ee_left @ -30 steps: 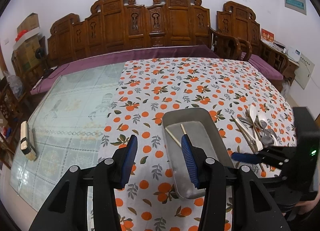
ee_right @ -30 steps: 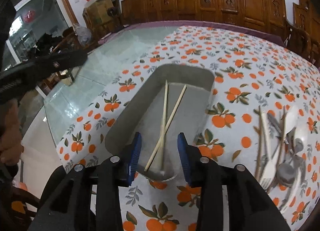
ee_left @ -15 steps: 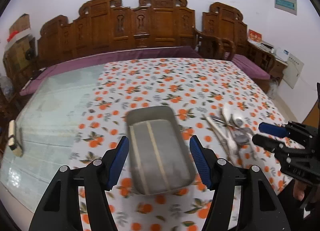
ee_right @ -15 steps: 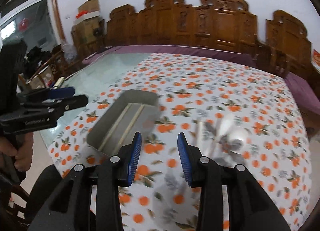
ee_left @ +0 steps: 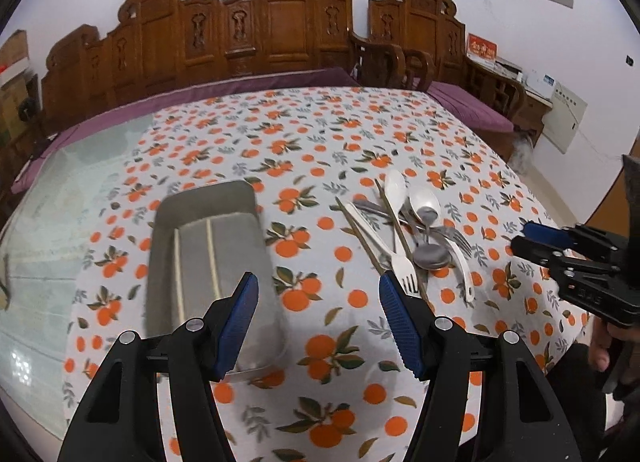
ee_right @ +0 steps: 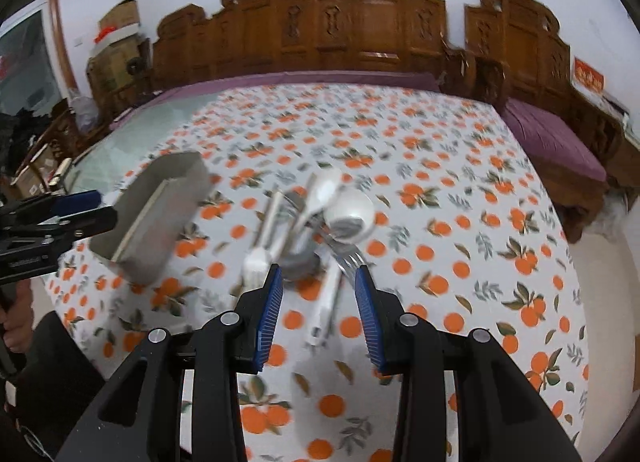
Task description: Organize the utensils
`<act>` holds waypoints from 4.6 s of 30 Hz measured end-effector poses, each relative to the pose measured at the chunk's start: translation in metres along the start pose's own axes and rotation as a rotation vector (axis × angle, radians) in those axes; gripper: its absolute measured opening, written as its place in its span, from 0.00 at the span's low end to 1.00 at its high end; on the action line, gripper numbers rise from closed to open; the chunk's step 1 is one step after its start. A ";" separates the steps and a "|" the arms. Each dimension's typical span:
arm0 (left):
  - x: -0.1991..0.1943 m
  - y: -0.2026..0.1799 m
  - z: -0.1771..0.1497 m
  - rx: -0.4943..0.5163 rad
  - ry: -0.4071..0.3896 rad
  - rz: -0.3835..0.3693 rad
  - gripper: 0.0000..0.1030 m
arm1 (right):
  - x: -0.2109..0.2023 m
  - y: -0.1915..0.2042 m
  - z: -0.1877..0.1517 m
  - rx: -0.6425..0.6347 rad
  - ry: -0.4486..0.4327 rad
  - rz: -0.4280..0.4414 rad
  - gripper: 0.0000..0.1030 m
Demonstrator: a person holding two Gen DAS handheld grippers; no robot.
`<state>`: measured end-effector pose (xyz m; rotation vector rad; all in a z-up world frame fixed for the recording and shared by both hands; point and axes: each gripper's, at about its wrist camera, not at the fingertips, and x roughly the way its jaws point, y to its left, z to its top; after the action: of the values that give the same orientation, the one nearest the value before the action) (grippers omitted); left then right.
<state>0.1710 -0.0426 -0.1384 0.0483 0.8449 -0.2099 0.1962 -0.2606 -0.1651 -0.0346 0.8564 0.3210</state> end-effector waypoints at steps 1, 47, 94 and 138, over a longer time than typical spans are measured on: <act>0.004 -0.003 0.000 0.005 0.003 0.001 0.58 | 0.008 -0.003 0.000 -0.001 0.009 -0.002 0.39; 0.046 -0.037 -0.036 0.040 0.093 0.007 0.58 | 0.078 0.019 0.012 0.069 0.014 0.196 0.18; 0.099 -0.044 -0.042 0.052 0.199 0.013 0.05 | 0.058 0.029 0.013 -0.082 -0.053 0.159 0.02; -0.018 0.059 -0.034 -0.038 0.037 0.094 0.04 | -0.013 0.105 0.031 -0.209 -0.193 0.273 0.02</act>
<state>0.1470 0.0225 -0.1500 0.0559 0.8815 -0.1050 0.1803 -0.1590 -0.1245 -0.0802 0.6327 0.6592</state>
